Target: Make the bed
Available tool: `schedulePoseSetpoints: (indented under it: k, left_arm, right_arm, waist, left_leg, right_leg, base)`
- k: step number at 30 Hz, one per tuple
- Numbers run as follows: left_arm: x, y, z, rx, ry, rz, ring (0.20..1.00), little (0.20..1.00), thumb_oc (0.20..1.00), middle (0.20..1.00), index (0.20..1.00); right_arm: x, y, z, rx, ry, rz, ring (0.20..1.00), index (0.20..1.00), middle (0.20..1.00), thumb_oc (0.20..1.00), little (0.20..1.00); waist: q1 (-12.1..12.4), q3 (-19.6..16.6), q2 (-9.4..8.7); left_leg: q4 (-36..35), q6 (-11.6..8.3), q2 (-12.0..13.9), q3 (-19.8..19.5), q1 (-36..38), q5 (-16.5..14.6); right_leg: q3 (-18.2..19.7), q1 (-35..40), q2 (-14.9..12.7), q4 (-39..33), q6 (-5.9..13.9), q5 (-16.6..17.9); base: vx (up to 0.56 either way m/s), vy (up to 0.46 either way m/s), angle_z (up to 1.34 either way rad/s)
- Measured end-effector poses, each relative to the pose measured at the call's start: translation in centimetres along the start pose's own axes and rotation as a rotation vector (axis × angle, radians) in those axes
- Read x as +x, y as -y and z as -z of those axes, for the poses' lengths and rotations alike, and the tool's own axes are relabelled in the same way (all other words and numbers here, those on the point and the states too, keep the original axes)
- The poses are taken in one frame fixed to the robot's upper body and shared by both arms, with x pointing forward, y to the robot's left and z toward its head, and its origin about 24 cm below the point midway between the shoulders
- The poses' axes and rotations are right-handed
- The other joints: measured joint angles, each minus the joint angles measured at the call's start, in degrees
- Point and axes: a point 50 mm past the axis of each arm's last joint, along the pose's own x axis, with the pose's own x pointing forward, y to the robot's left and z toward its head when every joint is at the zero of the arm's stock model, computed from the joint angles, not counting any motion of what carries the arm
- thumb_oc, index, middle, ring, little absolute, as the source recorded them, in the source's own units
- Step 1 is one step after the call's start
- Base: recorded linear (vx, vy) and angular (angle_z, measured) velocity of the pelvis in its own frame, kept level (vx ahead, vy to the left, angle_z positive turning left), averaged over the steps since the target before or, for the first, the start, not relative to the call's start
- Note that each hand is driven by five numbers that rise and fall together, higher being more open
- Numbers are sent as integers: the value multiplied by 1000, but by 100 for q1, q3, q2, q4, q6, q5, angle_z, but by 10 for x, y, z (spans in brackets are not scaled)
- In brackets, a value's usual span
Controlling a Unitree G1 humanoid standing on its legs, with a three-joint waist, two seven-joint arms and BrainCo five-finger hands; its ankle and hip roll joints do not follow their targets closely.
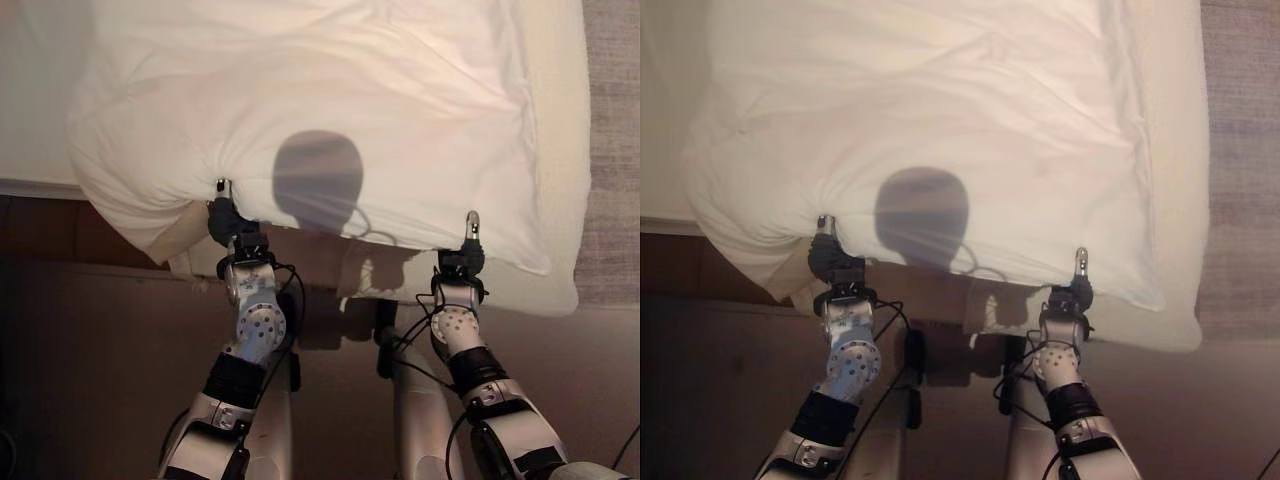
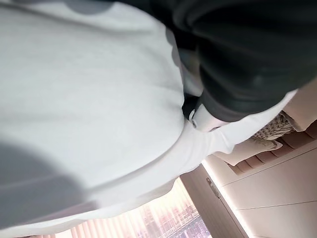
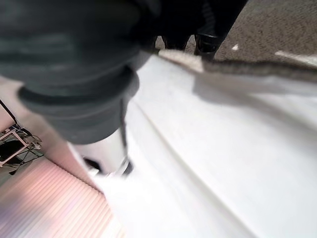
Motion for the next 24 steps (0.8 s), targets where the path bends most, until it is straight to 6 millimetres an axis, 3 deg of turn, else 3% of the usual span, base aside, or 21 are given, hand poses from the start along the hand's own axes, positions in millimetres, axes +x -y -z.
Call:
schedulePoseSetpoints:
  k: [11, 12, 13, 14, 16, 17, 24]
  left_arm:
    - [-4, -10, -2, 13, 2, -30, 200, 200, 200, 200, 200]
    - [-5, -12, -3, 15, 2, -36, 294, 294, 294, 294, 294]
    - [-5, -12, -3, 15, 2, -38, 294, 294, 294, 294, 294]
    - [-5, -13, -3, 16, 2, -39, 407, 407, 407, 407, 407]
    - [-5, -14, -5, 14, 13, -36, 711, 711, 711, 711, 711]
    - [-4, -15, -7, 15, 21, -34, 1000, 1000, 1000, 1000, 1000]
    - [-3, -26, -10, 19, 27, -63, 1000, 1000, 1000, 1000, 1000]
  right_arm:
    - [-7, -31, -6, 84, 42, -127, 200, 200, 200, 200, 200]
    - [-9, -35, -10, 103, 55, -152, 200, 200, 200, 200, 200]
    - [-11, -38, -11, 110, 60, -164, 200, 200, 200, 200, 200]
    - [-12, -39, -13, 115, 68, -177, 200, 200, 200, 200, 200]
    - [-14, -42, -17, 123, 91, -192, 200, 200, 200, 200, 200]
    - [-16, -43, -18, 130, 95, -201, 200, 200, 200, 200, 200]
    - [-29, -56, -23, 157, 104, -287, 200, 200, 200, 200, 200]
  waist:
    - [-31, 0, 0]
    - [-32, 0, 0]
    - [-34, 0, 0]
    - [-36, 0, 0]
    - [-35, -1, -1]
    - [-35, -1, -1]
    - [-32, -3, -4]
  left_leg:
    - [11, 0, -2, 22, 1, 0]
    - [12, 0, -2, 23, 2, 0]
    - [14, 0, -2, 25, 2, 0]
    - [16, 1, -3, 26, 3, -1]
    - [23, 1, -3, 28, 3, -1]
    - [27, 1, -3, 33, 4, -1]
    - [38, 1, -2, 105, 5, -2]
  right_leg:
    - [43, -33, 5, 34, 0, 0]
    - [44, -34, 5, 36, 0, 0]
    - [44, -34, 6, 37, 0, 0]
    - [45, -34, 6, 38, 0, 0]
    - [47, -34, 5, 45, 0, 0]
    - [54, -38, 5, 50, -1, 0]
    - [116, -86, 7, 87, -1, 3]
  base:
    - [0, 0, 0]
    - [0, 0, 0]
    - [0, 0, 0]
    - [0, 0, 0]
    - [0, 0, 0]
    - [0, 0, 0]
    - [0, 3, -2]
